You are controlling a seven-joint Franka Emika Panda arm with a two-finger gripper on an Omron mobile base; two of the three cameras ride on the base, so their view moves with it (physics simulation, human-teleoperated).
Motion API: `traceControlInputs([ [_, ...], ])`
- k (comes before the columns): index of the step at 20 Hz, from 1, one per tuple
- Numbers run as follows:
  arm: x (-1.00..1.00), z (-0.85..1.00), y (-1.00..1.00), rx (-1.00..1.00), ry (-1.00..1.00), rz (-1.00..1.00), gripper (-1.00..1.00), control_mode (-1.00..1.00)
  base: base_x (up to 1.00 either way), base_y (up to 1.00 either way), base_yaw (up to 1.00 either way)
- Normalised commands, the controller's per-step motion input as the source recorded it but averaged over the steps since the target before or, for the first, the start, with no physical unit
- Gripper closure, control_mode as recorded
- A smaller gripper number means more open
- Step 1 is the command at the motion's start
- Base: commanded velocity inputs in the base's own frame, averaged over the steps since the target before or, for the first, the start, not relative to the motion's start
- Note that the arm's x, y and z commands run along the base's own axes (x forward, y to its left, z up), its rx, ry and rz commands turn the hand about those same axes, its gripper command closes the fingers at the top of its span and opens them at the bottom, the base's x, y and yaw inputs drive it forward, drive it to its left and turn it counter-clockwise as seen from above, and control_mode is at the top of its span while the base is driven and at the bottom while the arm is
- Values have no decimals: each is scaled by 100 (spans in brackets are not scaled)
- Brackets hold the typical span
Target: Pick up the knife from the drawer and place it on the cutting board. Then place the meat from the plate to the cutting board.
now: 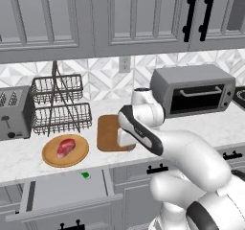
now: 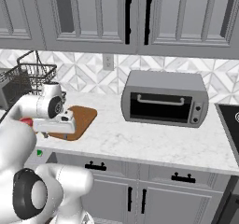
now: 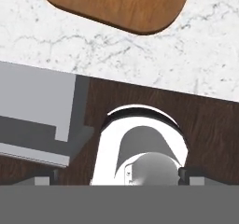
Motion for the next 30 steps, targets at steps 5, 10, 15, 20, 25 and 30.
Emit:
traceControlInputs([
  [5, 0, -10, 69, -3, 3, 0, -100, -100, 0, 0, 0],
  [10, 0, -39, 83, -3, 3, 0, -100, -100, 0, 0, 0],
  [15, 14, -37, 49, 0, 12, 0, -100, -100, 0, 0, 0],
  [20, 0, -26, 22, 0, 3, 0, -100, -100, 0, 0, 0],
  [25, -13, -10, 22, -3, 0, 0, -100, -100, 0, 0, 0],
  [30, -26, -3, 18, 0, 0, 0, -100, -100, 0, 0, 0],
])
